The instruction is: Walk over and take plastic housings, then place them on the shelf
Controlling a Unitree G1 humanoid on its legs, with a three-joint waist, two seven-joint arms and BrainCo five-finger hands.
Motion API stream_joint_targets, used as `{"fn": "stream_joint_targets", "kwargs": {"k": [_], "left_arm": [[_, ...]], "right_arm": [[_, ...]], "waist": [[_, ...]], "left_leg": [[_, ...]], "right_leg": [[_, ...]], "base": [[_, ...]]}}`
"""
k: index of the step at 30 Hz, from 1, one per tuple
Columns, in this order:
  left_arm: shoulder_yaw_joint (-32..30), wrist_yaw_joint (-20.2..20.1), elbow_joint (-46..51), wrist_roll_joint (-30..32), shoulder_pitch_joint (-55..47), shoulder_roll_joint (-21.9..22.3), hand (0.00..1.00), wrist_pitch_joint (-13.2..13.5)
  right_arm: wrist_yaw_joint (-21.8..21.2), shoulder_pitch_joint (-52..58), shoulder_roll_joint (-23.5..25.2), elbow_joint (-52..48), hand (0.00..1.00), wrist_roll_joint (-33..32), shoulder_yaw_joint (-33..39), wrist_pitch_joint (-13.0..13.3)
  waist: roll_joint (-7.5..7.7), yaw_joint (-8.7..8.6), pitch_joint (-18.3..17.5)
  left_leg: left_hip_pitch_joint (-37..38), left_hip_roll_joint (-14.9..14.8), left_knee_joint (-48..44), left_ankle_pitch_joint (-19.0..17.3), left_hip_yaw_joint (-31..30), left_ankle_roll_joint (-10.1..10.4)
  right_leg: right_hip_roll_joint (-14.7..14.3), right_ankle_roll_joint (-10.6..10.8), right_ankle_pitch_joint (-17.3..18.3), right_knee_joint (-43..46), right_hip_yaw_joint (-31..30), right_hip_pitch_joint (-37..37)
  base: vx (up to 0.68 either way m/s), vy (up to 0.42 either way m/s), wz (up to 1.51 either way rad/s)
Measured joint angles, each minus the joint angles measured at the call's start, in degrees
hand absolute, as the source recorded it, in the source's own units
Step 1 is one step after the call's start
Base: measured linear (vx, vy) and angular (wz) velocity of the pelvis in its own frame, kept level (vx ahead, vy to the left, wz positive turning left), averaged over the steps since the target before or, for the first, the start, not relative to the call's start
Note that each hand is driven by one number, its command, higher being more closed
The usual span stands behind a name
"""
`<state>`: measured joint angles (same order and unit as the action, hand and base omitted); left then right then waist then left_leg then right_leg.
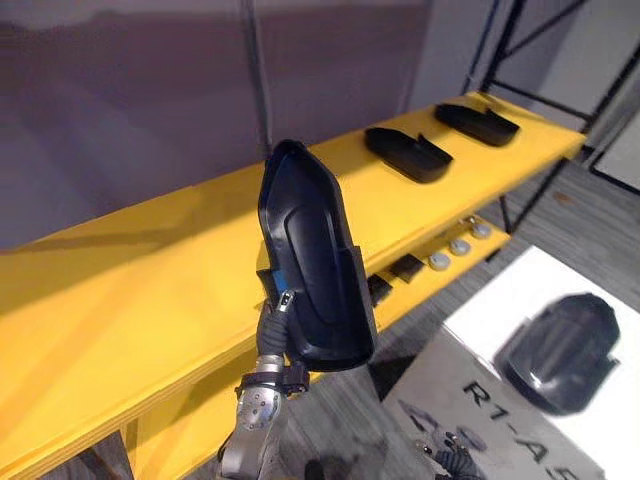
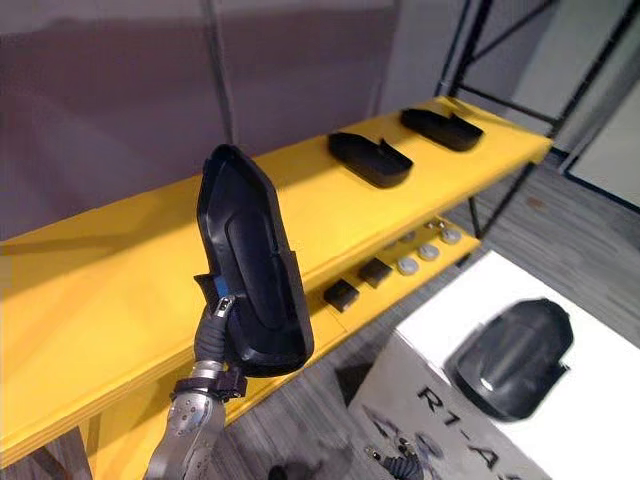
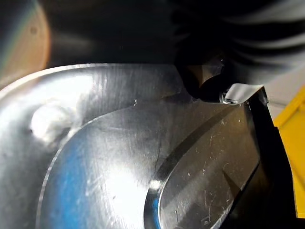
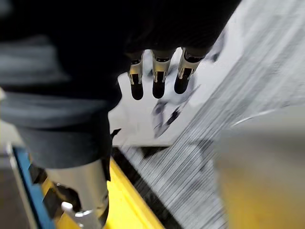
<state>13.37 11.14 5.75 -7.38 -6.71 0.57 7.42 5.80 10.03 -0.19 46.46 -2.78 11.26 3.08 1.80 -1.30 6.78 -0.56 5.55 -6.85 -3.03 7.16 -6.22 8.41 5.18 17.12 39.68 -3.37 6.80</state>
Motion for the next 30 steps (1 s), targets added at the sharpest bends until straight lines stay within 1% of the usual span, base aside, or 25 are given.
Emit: {"fn": "stream_joint_targets", "kwargs": {"k": [1,2,3,4,5,6,7,8,9,10,11,14,16,19,22,24,25,28,30], "left_arm": [[0.2,0.2,0.0,0.4,0.5,0.1,1.00,0.0],[0.5,0.3,0.0,0.6,0.6,0.1,1.00,0.0],[1.0,0.5,0.0,0.8,0.7,0.0,1.00,0.2],[1.3,0.8,0.0,0.8,0.7,0.1,1.00,0.4],[1.3,1.0,0.0,0.8,0.7,0.2,1.00,0.4],[1.2,1.1,-0.3,0.8,0.5,0.8,1.00,0.4],[1.4,1.1,-0.3,0.8,0.0,1.4,1.00,0.4],[1.5,1.0,-0.3,0.8,0.1,2.1,1.00,0.5],[1.9,0.9,-0.3,0.8,0.1,2.1,1.00,0.5],[1.9,0.9,-0.3,0.8,0.0,2.1,1.00,0.5],[1.9,0.9,-0.3,0.8,0.0,2.1,1.00,0.5],[0.7,1.2,-0.3,0.9,-0.7,2.1,1.00,0.4],[-0.1,1.5,-0.3,1.0,-0.8,2.1,1.00,0.4],[-0.9,2.6,-0.3,2.7,-0.8,2.1,1.00,0.0],[-1.0,3.3,-0.7,5.0,-0.4,2.1,1.00,-0.7],[-0.9,4.7,-2.4,6.6,1.6,2.1,1.00,-1.6],[-1.0,5.0,-3.5,6.6,2.7,2.1,1.00,-1.9],[-1.3,7.1,-6.4,6.6,6.1,2.2,1.00,-2.3],[-1.3,7.5,-8.8,6.5,9.0,2.2,1.00,-2.6]], "right_arm": [[-0.1,0.8,0.6,-1.5,0.00,-0.1,-0.2,0.0],[-0.1,1.2,0.9,-2.2,0.00,-0.2,-0.2,0.0],[0.0,2.2,1.6,-3.2,0.00,-0.2,-0.2,0.0],[0.0,3.0,2.4,-3.2,0.00,-0.2,-0.2,0.0],[0.0,3.7,3.1,-3.1,0.00,-0.2,-0.2,-0.2],[-0.1,3.8,3.1,-3.1,0.00,-0.7,0.0,-0.2],[0.0,3.9,2.9,-3.1,0.00,-0.9,0.0,-0.3],[0.0,3.9,2.8,-3.1,0.00,-0.9,0.0,-0.6],[0.0,3.9,2.7,-3.0,0.00,-0.9,0.0,-0.7],[0.0,3.8,2.6,-3.1,0.00,-0.9,0.0,-0.7],[0.0,3.8,2.6,-3.1,0.00,-0.9,0.0,-0.7],[0.0,4.0,2.7,-3.1,0.00,-0.9,-0.1,-0.7],[0.0,4.0,3.1,-3.1,0.00,-0.9,-0.2,-0.7],[0.0,4.3,3.2,-3.1,0.00,-0.9,-0.2,-0.7],[0.0,4.7,3.2,-3.0,0.00,-0.9,-0.2,-0.7],[0.0,5.5,3.2,-3.0,0.00,-0.7,-0.5,-0.7],[0.0,5.7,3.1,-3.0,0.00,-0.7,-0.7,-0.7],[0.0,5.7,3.0,-2.9,0.00,-0.1,-1.1,-0.7],[0.0,5.7,2.8,-2.9,0.00,0.0,-1.1,-0.7]], "waist": [[0.06,-0.28,0.0],[0.16,-0.26,0.0],[0.81,0.23,-0.5],[1.96,1.45,-1.2],[3.15,2.52,-1.8],[2.70,2.57,-2.0],[2.05,2.23,-2.5],[1.52,2.13,-2.9],[1.21,2.22,-3.1],[1.06,2.15,-3.5],[1.10,2.14,-3.6],[1.28,2.37,-3.8],[1.46,2.57,-4.1],[2.06,2.92,-4.4],[2.25,2.85,-4.6],[2.59,2.73,-4.8],[2.78,2.33,-5.0],[3.03,2.19,-5.1],[3.05,2.06,-5.1]], "left_leg": [[-0.2,0.0,-1.8,-1.2,-2.2,1.0],[-0.1,0.0,-2.6,-1.8,-3.1,1.3],[-0.1,0.3,-4.1,-3.2,-4.1,1.7],[-0.2,0.8,-5.7,-4.8,-4.8,2.0],[-0.2,1.2,-7.0,-6.2,-4.9,2.5],[-0.3,0.5,-8.8,-8.0,-5.3,3.0],[-0.4,-2.1,-10.1,-9.7,-3.1,4.0],[-0.4,-4.8,-11.1,-10.1,-0.2,5.4],[-0.4,-5.2,-11.2,-9.9,-0.2,5.3],[-0.3,-5.8,-11.1,-9.6,-0.7,5.6],[-0.1,-5.9,-10.8,-9.6,-0.9,5.7],[2.5,-6.2,-8.9,-9.4,-1.1,6.1],[3.1,-6.2,-8.1,-9.4,-1.1,6.1],[3.5,-6.0,-7.3,-9.2,-1.1,6.3],[4.1,-6.0,-6.8,-9.0,-1.2,6.4],[4.0,-5.6,-6.0,-8.1,-2.1,6.6],[3.9,-5.4,-5.2,-7.4,-2.6,6.7],[3.9,-5.3,-2.5,-5.3,-3.0,6.8],[3.9,-5.3,-0.7,-4.2,-3.3,6.8]], "right_leg": [[-2.2,0.5,0.3,-3.3,-3.0,1.5],[-3.0,0.6,0.3,-5.1,-4.4,1.8],[-3.4,0.4,-0.1,-9.6,-5.6,1.9],[-2.6,-0.3,-2.1,-14.1,-5.2,1.5],[-1.9,-0.2,-5.0,-16.5,-5.1,0.8],[-2.0,0.5,-6.7,-17.2,-3.7,-0.5],[-2.7,0.0,-7.0,-19.0,-2.1,-2.2],[-3.4,-0.3,-7.2,-20.6,-0.4,-3.8],[-3.7,-0.4,-7.2,-21.0,-0.1,-4.3],[-4.1,-0.5,-7.2,-22.3,1.2,-5.4],[-4.2,-0.5,-7.2,-22.8,1.5,-5.9],[-4.6,-1.3,-7.7,-25.6,2.4,-9.0],[-4.6,-1.5,-7.8,-26.4,2.5,-9.7],[-4.5,-1.5,-7.9,-27.2,2.6,-10.0],[-4.5,-1.6,-7.9,-27.3,2.8,-10.6],[-4.2,-1.6,-7.9,-27.4,3.4,-10.5],[-4.0,-1.6,-8.0,-27.4,4.1,-10.4],[-4.1,-2.1,-8.2,-27.4,4.4,-9.2],[-4.1,-2.2,-8.3,-27.4,4.6,-8.7]], "base": [[0.14,-0.095,0.91],[0.13,-0.127,0.96],[0.15,-0.145,0.70],[0.23,-0.210,0.53],[0.23,-0.212,0.31],[0.24,-0.252,0.33],[0.23,-0.268,0.53],[0.21,-0.253,0.46],[0.19,-0.215,0.44],[0.13,-0.133,0.28],[0.20,-0.131,0.29],[0.14,-0.041,0.10],[0.10,0.022,0.03],[0.06,0.022,0.01],[0.02,0.002,0.04],[-0.03,-0.032,0.20],[-0.06,-0.070,0.25],[-0.09,-0.080,0.09],[-0.13,-0.088,0.09]]}}
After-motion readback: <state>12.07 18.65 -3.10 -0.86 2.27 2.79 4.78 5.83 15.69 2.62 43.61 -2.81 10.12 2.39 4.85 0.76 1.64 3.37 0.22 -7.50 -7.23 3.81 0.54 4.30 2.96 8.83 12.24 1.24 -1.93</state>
